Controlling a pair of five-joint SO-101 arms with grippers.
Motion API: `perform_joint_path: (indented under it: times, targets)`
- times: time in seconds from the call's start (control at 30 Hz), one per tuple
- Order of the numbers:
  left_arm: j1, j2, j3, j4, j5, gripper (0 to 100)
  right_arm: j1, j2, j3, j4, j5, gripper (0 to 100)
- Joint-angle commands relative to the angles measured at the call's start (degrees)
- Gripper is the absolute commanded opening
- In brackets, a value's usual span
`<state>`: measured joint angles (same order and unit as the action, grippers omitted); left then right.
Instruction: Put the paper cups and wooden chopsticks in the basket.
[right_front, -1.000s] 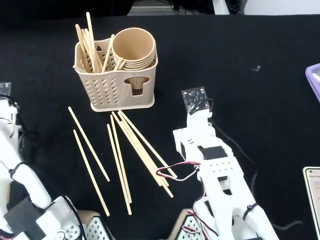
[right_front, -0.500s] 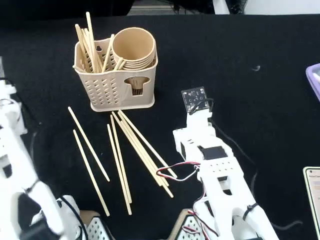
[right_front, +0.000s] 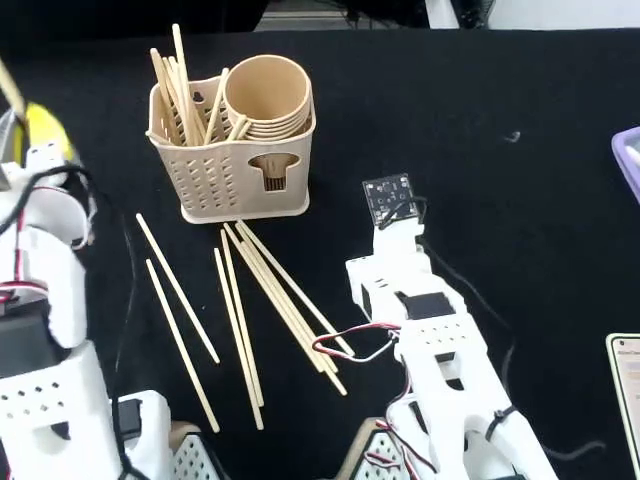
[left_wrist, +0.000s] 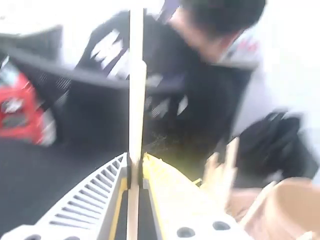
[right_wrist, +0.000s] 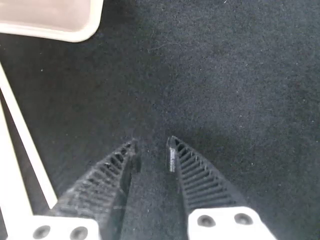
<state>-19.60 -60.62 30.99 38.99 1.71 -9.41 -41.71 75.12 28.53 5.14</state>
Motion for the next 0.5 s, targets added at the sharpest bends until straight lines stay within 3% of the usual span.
perform_joint_path:
  times: [0.0,0.2,0.47]
  targets:
    - [5.85,0.0,-3.82,-11.43,3.43,3,-0.7,-1.71,-0.13,-1.32,0.53,9.6]
    - [12.44,5.45,-6.9,-25.14,3.52,3,-0.7,-1.71,-0.22,-1.32,0.53,9.6]
    - [19.21,21.63,-18.77,-26.11,3.16,3,-0.7,-1.71,-0.22,-1.32,0.53,9.6]
